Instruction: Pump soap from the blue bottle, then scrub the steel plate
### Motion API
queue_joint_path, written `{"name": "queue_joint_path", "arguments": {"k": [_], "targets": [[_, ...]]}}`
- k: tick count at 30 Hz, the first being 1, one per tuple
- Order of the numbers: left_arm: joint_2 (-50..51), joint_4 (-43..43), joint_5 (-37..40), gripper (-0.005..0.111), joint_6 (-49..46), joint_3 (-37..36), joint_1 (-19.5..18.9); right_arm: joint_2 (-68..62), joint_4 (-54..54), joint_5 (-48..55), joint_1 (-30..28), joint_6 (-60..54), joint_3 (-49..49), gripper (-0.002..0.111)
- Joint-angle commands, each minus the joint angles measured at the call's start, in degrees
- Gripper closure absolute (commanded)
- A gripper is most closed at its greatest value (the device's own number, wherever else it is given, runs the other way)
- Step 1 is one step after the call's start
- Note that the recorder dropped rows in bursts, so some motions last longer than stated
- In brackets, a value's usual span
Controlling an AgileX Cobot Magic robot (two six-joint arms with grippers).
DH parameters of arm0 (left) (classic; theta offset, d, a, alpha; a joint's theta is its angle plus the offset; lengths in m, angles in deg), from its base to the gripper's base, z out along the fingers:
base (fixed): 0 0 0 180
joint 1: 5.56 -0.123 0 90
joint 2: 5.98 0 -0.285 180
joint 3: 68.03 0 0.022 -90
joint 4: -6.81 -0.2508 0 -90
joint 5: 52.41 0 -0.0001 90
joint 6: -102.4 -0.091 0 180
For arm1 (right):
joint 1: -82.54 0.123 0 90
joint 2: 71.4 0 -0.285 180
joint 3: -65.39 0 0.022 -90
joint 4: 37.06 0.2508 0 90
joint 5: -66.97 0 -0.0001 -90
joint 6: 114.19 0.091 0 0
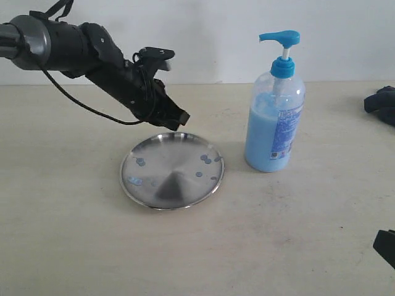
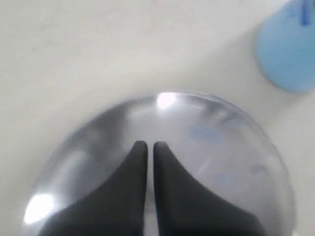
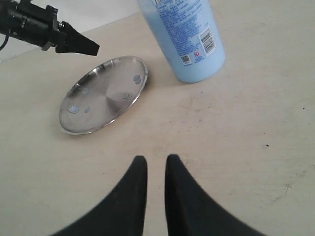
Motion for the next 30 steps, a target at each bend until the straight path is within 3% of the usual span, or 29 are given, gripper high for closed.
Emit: {"name": "queue_joint_path", "arguments": {"k": [1,2,4,7,9,11,13,15,17,19,22,27,30], "targets": [[-0.82,1.06,20.97,0.102,-17.52,0.35,0.3,-0.21,-0.47,0.16,-0.02,-0.62,0.02,0.106],[-0.82,-4.11,24.85,0.102,-17.48,0.35,0.3,-0.21,-0.47,0.16,-0.02,-0.62,0.02,0.106],[-0.82,-14.53,24.41,0.102,-13.29,0.35,0.3,-0.21,-0.47,0.16,-0.02,-0.62,0.02,0.106],[-0.82,-22.09,10.84,0.102,-0.52,0.45,0.18,-0.21,-0.47,0.26,-0.02,-0.62,0.02,0.106],[-0.82,-17.27,-2.32,0.102,10.94,0.45,0.07,-0.21,-0.47,0.26,-0.02,-0.62,0.02,0.106],[-0.82,-4.64,-7.89,0.102,15.9,0.45,0.19,-0.21,-0.47,0.26,-0.02,-0.62,0.02,0.106],[-1.11,6.12,-1.84,0.102,4.21,0.45,0.42,-0.21,-0.47,0.26,-0.02,-0.62,0.02,0.106],[-1.52,8.23,12.45,0.102,-9.17,0.45,0.42,-0.21,-0.47,0.26,-0.02,-0.62,0.02,0.106],[-2.44,5.66,21.51,0.102,-9.09,-0.05,0.42,-0.21,-0.47,0.26,-0.02,-0.62,0.02,0.106],[-4.34,3.23,21.83,0.102,-7.25,-1.51,0.42,-0.21,-0.47,0.26,-0.02,-0.62,0.02,0.106],[-11.37,0.65,11.92,0.102,-5.07,-5.36,0.07,-0.21,-0.47,0.26,-0.02,-0.62,0.02,0.106],[-31.78,-6.83,-11.9,0.102,5.29,-11.77,-0.06,-0.21,-0.47,0.26,-0.02,-0.62,0.02,0.106],[-41.45,-8.35,-15.51,0.102,6.0,-14.42,-0.45,-0.21,-0.47,0.26,-0.02,-0.62,0.02,0.106]]}}
